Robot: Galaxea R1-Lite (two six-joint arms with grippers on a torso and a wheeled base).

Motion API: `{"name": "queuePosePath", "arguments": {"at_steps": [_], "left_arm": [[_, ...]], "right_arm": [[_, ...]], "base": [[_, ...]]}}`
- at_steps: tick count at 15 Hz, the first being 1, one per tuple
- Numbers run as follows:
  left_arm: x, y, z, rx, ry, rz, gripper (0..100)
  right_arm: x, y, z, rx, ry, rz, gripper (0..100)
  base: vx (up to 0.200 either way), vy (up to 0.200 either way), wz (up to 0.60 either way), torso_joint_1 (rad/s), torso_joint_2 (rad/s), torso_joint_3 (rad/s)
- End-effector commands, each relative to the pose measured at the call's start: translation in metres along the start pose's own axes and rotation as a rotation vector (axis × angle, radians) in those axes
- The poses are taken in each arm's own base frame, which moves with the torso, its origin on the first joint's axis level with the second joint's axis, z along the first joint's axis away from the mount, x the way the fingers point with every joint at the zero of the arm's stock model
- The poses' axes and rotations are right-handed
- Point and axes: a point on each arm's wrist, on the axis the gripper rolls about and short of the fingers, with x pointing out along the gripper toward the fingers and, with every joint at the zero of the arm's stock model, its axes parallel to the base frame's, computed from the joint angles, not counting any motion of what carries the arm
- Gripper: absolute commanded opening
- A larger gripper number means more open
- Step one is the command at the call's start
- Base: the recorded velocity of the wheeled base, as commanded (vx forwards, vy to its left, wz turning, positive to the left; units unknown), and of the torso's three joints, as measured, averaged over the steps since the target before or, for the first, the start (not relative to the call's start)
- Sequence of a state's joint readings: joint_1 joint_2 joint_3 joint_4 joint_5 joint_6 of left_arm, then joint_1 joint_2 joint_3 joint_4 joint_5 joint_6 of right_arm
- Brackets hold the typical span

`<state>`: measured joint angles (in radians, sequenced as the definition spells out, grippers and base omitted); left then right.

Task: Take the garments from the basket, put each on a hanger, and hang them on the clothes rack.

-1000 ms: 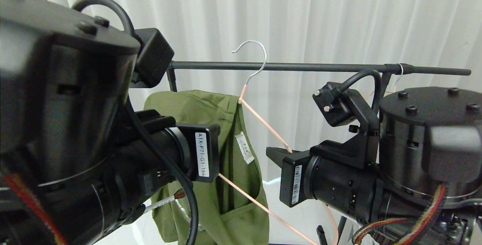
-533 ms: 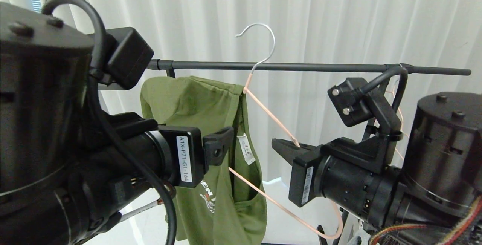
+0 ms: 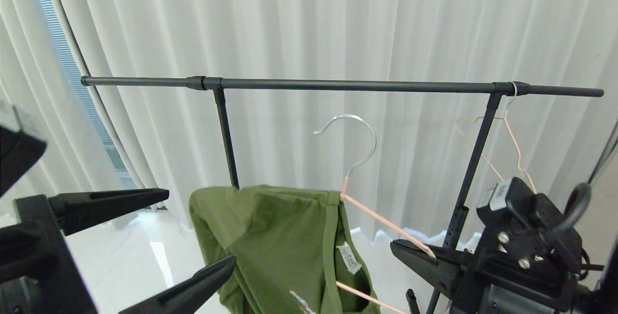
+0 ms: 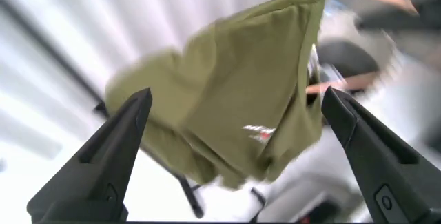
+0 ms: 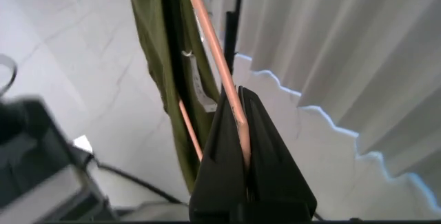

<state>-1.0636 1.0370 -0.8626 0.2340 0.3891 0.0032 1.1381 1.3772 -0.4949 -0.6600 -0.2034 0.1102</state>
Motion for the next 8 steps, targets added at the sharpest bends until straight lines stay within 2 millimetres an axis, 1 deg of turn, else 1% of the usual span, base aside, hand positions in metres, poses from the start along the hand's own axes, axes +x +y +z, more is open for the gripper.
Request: {"name": "queuePosePath", "arguments": {"at_steps": [1, 3, 4, 5, 6, 8], "left_arm": [[-0.014, 0.005, -0.018, 0.011, -0.01, -0.042, 100], [-0.005, -0.001, -0.017, 0.025, 0.01, -0.117, 100], [0.0, -0.004, -0.015, 0.05, -0.006, -0.181, 100], [0.003, -0.006, -0.017, 0.07, -0.003, -0.217, 100], [0.008, -0.01, -0.022, 0.13, -0.001, -0.302, 100], [0.016, -0.015, -0.029, 0.159, 0.03, -0.353, 100]], "right_arm": [[-0.018, -0.001, -0.006, -0.045, -0.009, 0.043, 0], [-0.022, 0.005, -0.009, -0.069, -0.004, 0.082, 0], [-0.025, 0.009, -0.014, -0.084, 0.008, 0.109, 0], [-0.026, 0.012, -0.017, -0.093, 0.018, 0.125, 0], [-0.03, 0.018, -0.023, -0.114, 0.035, 0.167, 0], [-0.032, 0.025, -0.024, -0.137, 0.036, 0.201, 0]], "base": [[0.0, 0.0, 0.0, 0.0, 0.0, 0.0], [0.0, 0.0, 0.0, 0.0, 0.0, 0.0], [0.0, 0.0, 0.0, 0.0, 0.0, 0.0], [0.0, 0.0, 0.0, 0.0, 0.0, 0.0], [0.0, 0.0, 0.0, 0.0, 0.0, 0.0], [0.0, 0.0, 0.0, 0.0, 0.0, 0.0]]}}
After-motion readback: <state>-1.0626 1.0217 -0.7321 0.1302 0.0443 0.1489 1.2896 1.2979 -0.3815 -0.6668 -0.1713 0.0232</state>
